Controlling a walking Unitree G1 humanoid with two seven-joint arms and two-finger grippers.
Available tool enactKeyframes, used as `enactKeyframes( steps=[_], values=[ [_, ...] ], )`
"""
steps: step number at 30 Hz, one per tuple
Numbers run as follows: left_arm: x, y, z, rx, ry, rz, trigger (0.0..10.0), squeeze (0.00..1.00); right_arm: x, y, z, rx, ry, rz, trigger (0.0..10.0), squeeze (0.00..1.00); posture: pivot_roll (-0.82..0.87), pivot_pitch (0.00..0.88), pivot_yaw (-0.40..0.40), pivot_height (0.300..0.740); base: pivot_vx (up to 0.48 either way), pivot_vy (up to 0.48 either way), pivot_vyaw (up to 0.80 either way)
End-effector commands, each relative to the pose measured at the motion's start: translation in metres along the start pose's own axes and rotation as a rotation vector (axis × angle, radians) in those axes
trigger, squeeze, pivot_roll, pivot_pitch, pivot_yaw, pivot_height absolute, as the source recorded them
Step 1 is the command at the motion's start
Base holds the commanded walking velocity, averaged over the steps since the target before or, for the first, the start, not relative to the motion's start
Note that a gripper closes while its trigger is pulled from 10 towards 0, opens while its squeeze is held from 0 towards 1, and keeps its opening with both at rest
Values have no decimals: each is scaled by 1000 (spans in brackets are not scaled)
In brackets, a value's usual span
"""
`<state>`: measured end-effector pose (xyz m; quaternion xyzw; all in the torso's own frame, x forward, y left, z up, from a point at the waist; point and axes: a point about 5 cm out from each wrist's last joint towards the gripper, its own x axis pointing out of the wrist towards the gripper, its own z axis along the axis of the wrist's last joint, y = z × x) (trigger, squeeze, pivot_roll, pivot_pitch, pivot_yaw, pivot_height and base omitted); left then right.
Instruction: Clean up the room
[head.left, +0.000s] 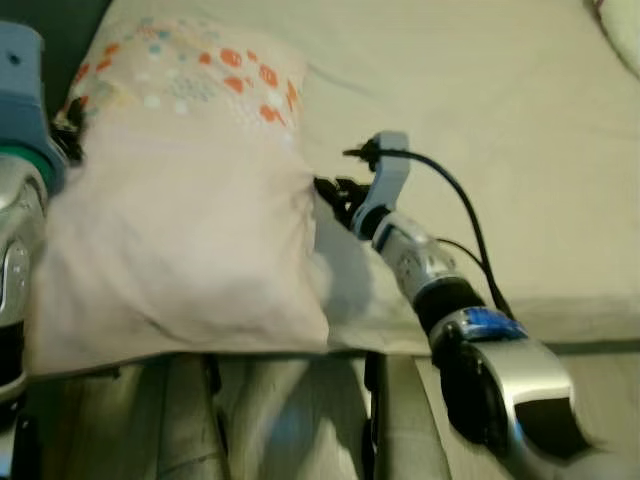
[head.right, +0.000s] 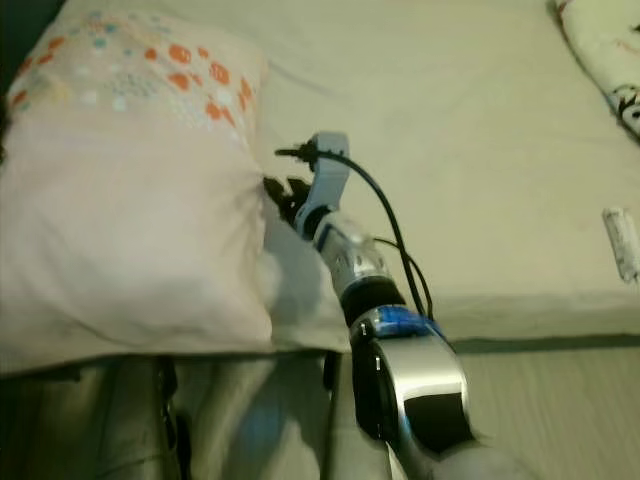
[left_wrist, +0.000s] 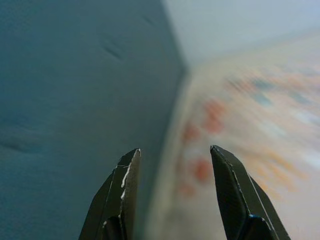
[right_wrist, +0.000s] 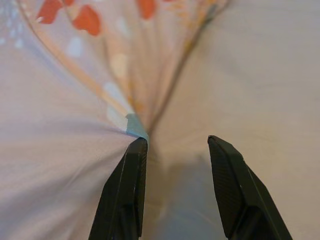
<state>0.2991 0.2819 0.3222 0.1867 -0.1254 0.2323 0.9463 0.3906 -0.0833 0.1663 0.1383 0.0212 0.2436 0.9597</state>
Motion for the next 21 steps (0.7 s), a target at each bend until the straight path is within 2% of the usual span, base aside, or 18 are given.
enactKeyframes(
  steps=[1,3,5,8,9,12,13,14,15,17,18,19,21],
  values=[
    [-3,9,5,35,-62,76,10000,0,-6,-4,8,-10,-58,4,10000,0,45,167,1,546,0,0,0],
    [-6,25,17,95,-157,116,10000,0,-34,-14,13,-4,-155,-16,10000,0,39,161,1,546,0,0,0],
    [-11,25,29,58,-230,54,10000,0,-59,-24,20,-8,-241,-84,10000,0,41,157,-3,546,0,0,0],
    [-12,22,32,37,-244,30,10000,0,-63,-27,22,-10,-261,-105,10000,0,41,157,-3,546,0,0,0],
    [-14,11,33,-33,-243,-45,10000,0,-69,-29,24,-31,-298,-139,10000,0,38,153,-4,546,0,0,0],
    [-35,-43,27,-278,-176,-318,10000,0,-84,-22,28,-83,-406,-227,10000,0,19,139,1,546,0,0,0],
    [-35,-43,27,-278,-176,-318,10000,0,-84,-22,28,-83,-406,-227,10000,0,19,139,1,546,0,0,0],
    [-43,-59,23,-318,-142,-407,10000,0,-88,-16,29,-107,-436,-249,10000,0,12,134,5,546,0,0,0],
    [-43,-59,23,-318,-142,-407,10000,0,-88,-16,29,-107,-436,-249,10000,0,12,134,5,546,0,0,0],
    [-62,-91,19,-358,-117,-546,10000,0,-99,-2,31,-178,-485,-263,10000,0,5,128,9,546,0,0,0],
    [-62,-91,19,-358,-117,-546,10000,0,-99,-2,31,-178,-485,-263,10000,0,5,128,9,546,0,0,0],
    [-67,-101,19,-372,-122,-575,10000,0,-103,2,33,-223,-503,-272,10000,0,-9,119,14,546,0,0,0],
    [-67,-101,19,-372,-122,-575,10000,0,-103,2,33,-223,-503,-272,10000,0,-9,119,14,546,0,0,0]
  ],
)
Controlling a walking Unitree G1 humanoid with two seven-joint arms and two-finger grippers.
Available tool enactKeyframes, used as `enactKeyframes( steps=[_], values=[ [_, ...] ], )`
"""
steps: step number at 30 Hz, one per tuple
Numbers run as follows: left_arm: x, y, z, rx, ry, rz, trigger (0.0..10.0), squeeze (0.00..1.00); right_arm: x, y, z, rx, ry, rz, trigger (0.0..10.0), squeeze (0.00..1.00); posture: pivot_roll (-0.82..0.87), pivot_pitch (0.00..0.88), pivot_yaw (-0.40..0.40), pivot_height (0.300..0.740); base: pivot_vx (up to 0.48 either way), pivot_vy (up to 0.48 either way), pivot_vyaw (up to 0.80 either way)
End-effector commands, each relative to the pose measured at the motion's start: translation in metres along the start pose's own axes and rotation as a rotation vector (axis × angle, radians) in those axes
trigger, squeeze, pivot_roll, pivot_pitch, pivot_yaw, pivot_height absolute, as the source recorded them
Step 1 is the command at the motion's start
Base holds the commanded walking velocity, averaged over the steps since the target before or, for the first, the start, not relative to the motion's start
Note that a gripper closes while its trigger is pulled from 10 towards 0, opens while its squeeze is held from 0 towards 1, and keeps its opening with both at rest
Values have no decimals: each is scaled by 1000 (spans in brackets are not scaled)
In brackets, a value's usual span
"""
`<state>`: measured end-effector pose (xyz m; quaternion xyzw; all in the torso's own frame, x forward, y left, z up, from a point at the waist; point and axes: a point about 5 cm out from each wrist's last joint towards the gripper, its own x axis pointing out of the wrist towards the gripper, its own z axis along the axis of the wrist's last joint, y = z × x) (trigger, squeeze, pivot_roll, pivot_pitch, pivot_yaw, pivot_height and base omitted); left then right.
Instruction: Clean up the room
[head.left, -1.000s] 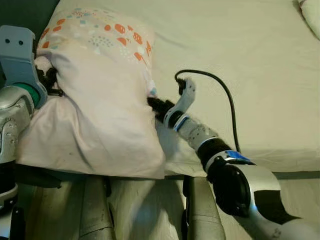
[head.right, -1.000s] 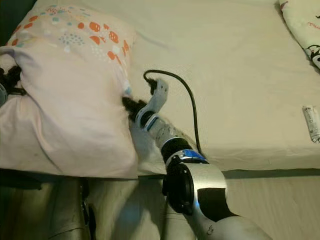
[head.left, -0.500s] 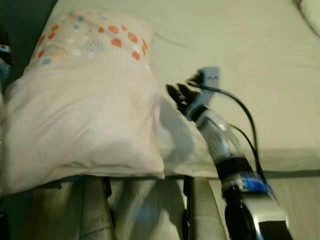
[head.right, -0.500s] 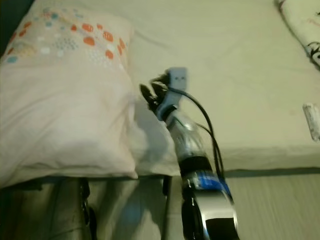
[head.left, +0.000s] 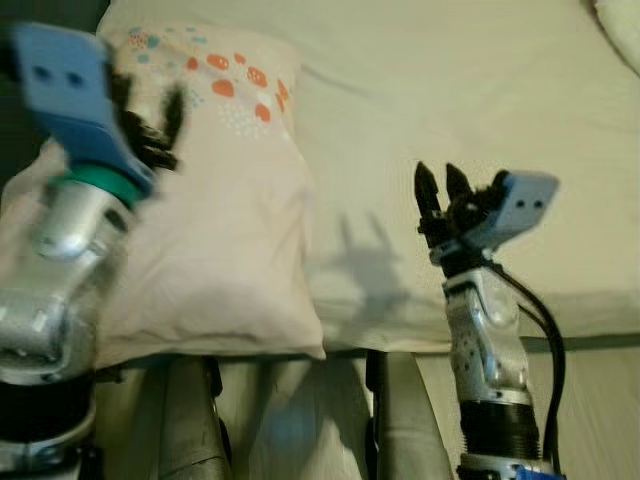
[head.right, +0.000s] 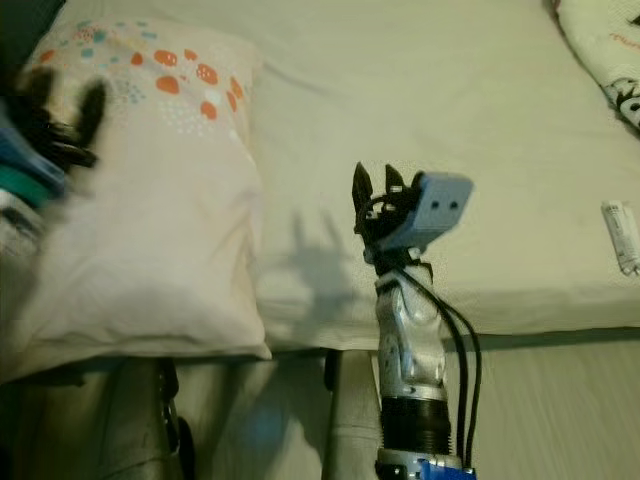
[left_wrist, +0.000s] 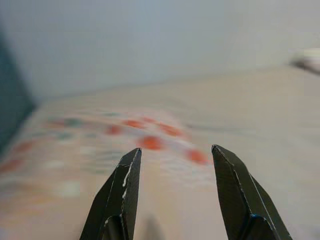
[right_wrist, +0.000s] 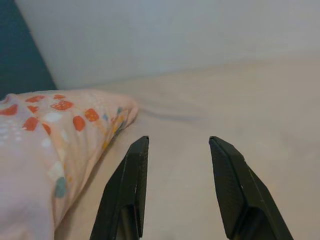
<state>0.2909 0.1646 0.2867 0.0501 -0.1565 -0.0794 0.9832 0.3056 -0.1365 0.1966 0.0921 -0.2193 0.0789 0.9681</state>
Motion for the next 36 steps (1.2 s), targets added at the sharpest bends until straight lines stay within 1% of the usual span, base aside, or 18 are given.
enactKeyframes(
  steps=[1,2,3,4,5,6,9,10,11,12,13,15,17,22,28,36],
  values=[
    [-1,-7,-1,-28,-28,-13,10000,0,-7,1,8,-53,-25,-10,10000,0,-24,112,18,546,0,0,0],
    [2,-10,-1,-49,-47,-10,10000,0,-8,0,15,-108,-33,-12,10000,0,-32,107,20,546,0,0,0],
    [2,-10,-1,-49,-47,-10,10000,0,-8,0,15,-108,-33,-12,10000,0,-32,107,20,546,0,0,0],
    [6,-12,0,-59,-69,-1,10000,0,-8,-2,21,-142,-51,-10,10000,0,-35,102,20,551,0,0,0],
    [6,-12,0,-59,-69,-1,10000,0,-8,-2,21,-142,-51,-10,10000,0,-35,102,20,551,0,0,0],
    [10,-13,1,-56,-87,6,10000,0,-6,-6,24,-169,-62,-26,10000,0,-42,89,21,556,0,0,0],
    [10,-13,1,-56,-87,6,10000,0,-6,-6,24,-169,-62,-26,10000,0,-42,89,21,556,0,0,0],
    [14,-13,2,-58,-97,9,10000,0,-4,-10,26,-199,-72,-39,10000,0,-46,82,21,561,0,0,0],
    [15,-15,2,-80,-94,9,10000,0,-3,-13,28,-220,-80,-50,10000,0,-47,76,19,566,0,0,0],
    [15,-15,2,-80,-94,9,10000,0,-3,-13,28,-220,-80,-50,10000,0,-47,76,19,566,0,0,0],
    [15,-16,1,-105,-84,11,10000,0,-2,-14,29,-238,-83,-53,10000,0,-47,76,19,570,0,0,0],
    [15,-16,1,-105,-84,11,10000,0,-2,-14,29,-238,-83,-53,10000,0,-47,76,19,570,0,0,0],
    [14,-17,0,-132,-68,13,10000,0,-4,-13,30,-254,-87,-57,10000,0,-46,71,15,580,0,0,0],
    [13,-17,-3,-123,-56,12,10000,0,-6,-13,30,-267,-85,-59,10000,0,-43,72,13,595,0,0,0],
    [15,-21,-7,-122,-64,11,10000,0,-8,-15,30,-293,-71,-69,10000,0,-46,72,13,619,0,0,0],
    [17,-25,-14,-120,-43,4,10000,0,-10,-18,29,-305,-65,-79,10000,0,-53,68,13,643,0,0,0]
  ],
)
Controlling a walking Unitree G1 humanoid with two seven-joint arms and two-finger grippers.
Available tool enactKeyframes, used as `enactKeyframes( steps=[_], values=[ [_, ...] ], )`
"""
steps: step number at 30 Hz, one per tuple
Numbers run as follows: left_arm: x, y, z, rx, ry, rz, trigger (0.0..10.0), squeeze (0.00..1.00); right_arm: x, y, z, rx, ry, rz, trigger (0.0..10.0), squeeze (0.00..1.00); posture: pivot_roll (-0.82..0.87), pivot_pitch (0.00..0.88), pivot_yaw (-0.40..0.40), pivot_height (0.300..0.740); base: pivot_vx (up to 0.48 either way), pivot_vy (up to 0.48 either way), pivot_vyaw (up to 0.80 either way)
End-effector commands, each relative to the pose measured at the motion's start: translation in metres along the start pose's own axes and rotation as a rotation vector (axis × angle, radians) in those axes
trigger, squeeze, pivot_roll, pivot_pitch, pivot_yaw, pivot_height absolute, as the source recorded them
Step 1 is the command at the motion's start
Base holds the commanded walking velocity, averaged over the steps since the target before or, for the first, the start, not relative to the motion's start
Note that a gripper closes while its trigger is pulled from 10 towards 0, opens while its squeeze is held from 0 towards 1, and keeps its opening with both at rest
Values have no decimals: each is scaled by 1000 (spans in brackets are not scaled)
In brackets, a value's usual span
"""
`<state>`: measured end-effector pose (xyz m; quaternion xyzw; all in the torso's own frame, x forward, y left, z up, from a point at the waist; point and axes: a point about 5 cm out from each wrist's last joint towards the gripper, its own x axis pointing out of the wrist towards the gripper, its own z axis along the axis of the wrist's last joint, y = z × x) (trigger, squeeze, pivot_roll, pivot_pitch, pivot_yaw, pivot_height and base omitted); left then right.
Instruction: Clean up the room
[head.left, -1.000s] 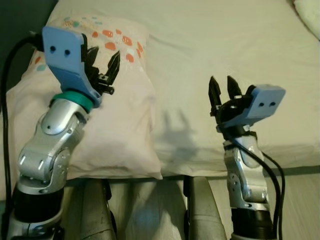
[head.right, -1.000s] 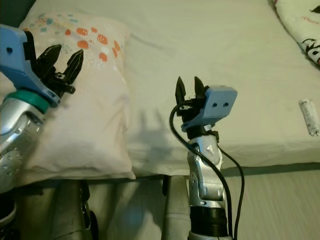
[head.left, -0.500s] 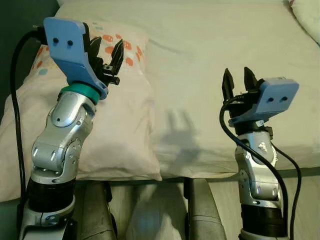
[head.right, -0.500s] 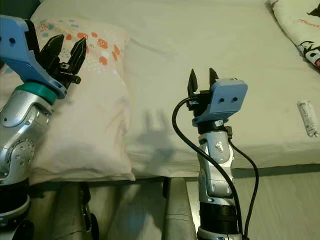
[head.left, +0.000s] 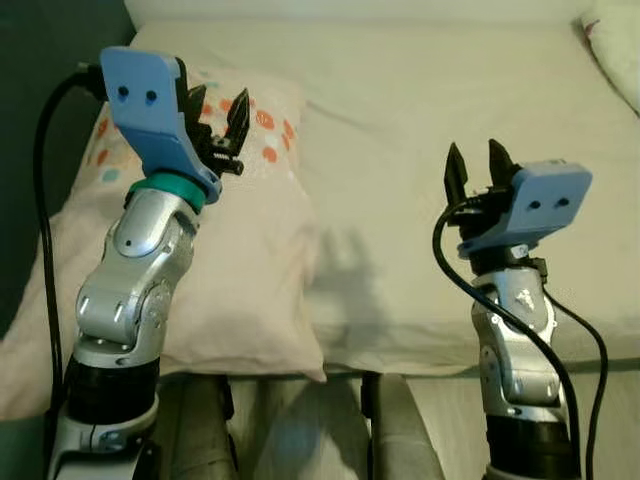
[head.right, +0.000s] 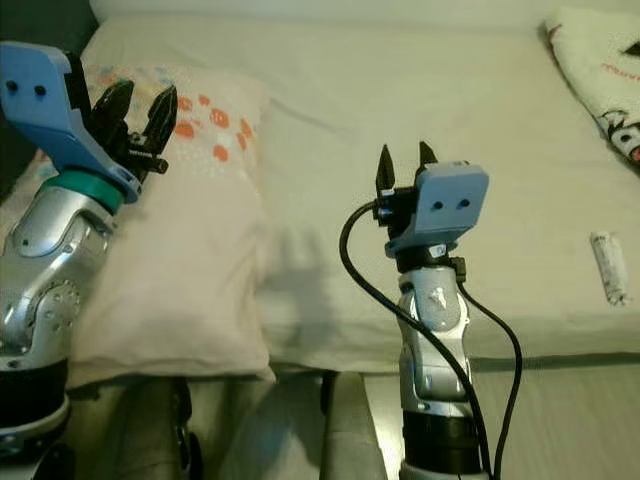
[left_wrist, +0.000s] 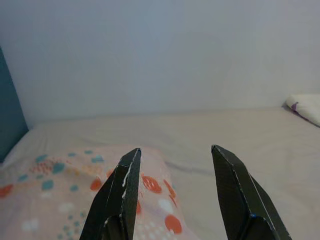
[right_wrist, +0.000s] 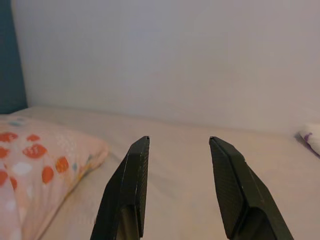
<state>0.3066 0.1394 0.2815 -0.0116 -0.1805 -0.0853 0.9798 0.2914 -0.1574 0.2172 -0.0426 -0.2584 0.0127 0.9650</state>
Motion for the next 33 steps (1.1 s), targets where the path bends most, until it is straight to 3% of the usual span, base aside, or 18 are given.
enactKeyframes(
  steps=[1,18,20,24,26,28,29,32,33],
  values=[
    [-1,-1,-7,-1,21,-5,10000,0,-4,-4,-1,-12,8,-18,10000,0,-54,68,13,648,0,0,0],
    [-4,-3,-26,8,66,-5,10000,0,-10,-6,-8,-38,36,-21,10000,0,-63,54,8,697,0,0,0],
    [-14,2,-47,34,131,15,10000,0,-18,-3,-18,-51,75,-10,10000,0,-67,51,6,711,0,0,0],
    [-25,9,-66,54,194,45,10000,0,-26,-1,-27,-70,111,2,10000,0,-67,51,6,721,0,0,0],
    [-48,19,-103,94,311,95,10000,0,-41,1,-45,-91,191,0,10000,0,-69,46,-3,735,0,0,0],
    [-48,19,-103,94,311,95,10000,0,-41,1,-45,-91,191,0,10000,0,-69,46,-3,735,0,0,0],
    [-59,22,-120,111,366,112,10000,0,-49,2,-55,-99,234,-8,10000,0,-69,46,-3,735,0,0,0],
    [-66,23,-132,108,403,118,10000,0,-54,3,-62,-92,267,-16,10000,0,-72,41,-4,735,0,0,0],
    [-81,22,-155,127,479,117,10000,0,-68,7,-79,-55,344,-45,10000,0,-76,39,-2,735,0,0,0]
  ],
)
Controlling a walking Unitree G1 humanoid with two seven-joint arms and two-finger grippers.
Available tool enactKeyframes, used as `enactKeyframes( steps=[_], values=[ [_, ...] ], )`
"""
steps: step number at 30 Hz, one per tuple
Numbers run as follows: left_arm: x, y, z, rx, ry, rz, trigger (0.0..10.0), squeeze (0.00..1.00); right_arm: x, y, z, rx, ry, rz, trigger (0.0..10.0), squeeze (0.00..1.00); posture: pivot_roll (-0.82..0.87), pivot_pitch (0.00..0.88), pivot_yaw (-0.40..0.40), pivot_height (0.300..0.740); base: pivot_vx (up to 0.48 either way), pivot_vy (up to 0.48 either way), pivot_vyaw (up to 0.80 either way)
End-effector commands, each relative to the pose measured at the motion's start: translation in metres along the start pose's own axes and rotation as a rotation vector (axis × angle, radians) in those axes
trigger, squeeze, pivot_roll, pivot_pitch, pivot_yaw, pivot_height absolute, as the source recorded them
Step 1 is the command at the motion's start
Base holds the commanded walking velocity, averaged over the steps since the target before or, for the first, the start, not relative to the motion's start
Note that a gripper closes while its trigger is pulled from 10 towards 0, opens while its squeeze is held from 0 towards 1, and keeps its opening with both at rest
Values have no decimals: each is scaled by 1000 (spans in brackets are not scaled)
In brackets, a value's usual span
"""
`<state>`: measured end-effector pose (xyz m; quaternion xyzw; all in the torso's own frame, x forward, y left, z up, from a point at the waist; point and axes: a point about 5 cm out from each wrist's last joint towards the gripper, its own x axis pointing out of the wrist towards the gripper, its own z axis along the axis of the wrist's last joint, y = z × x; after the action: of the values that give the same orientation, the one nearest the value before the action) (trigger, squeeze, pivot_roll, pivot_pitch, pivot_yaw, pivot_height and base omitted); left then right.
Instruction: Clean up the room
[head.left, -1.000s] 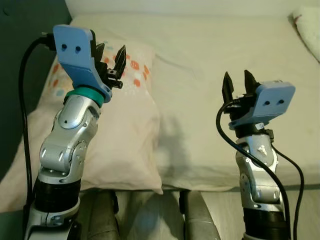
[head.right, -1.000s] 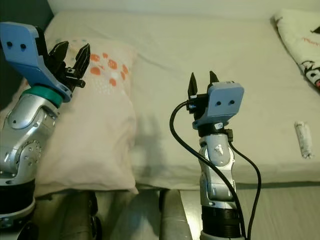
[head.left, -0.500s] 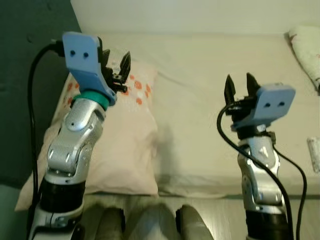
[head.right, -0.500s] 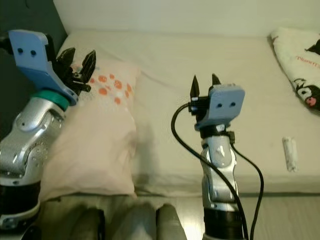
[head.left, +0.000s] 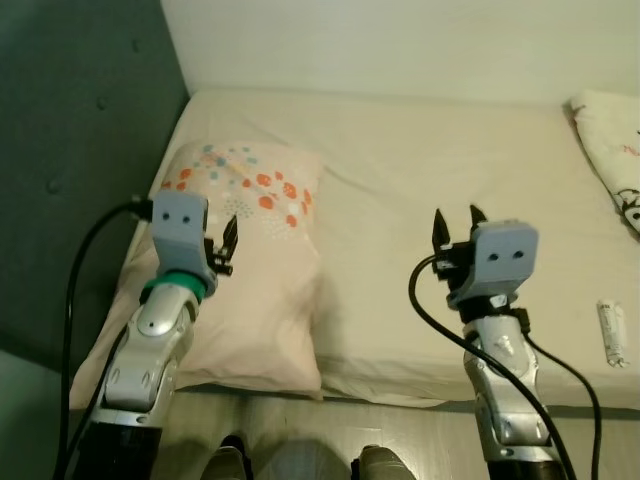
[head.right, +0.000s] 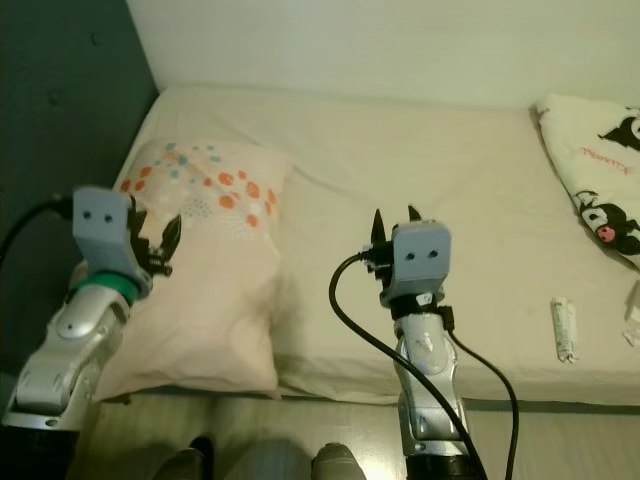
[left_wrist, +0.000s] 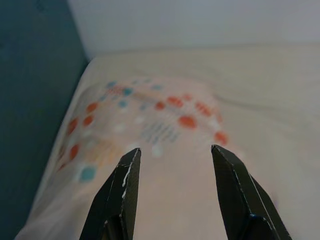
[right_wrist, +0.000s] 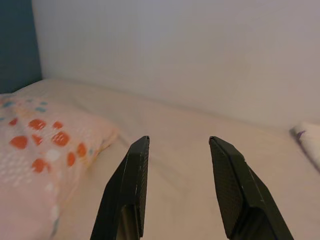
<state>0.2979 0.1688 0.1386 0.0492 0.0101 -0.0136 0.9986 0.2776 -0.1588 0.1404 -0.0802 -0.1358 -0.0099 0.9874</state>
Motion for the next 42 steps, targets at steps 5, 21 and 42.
enactKeyframes(
  steps=[5,21,42],
  values=[
    [-10,-7,-45,36,124,-15,10000,0,-18,6,-34,49,142,-35,10000,0,-83,36,2,735,0,0,0],
    [-5,-18,-61,78,98,-8,10000,0,-44,13,-80,51,303,-29,10000,0,-109,18,20,735,0,0,0],
    [-6,-17,-62,68,68,0,10000,0,-40,16,-84,51,276,-14,10000,0,-94,12,17,735,-95,0,0]
  ],
)
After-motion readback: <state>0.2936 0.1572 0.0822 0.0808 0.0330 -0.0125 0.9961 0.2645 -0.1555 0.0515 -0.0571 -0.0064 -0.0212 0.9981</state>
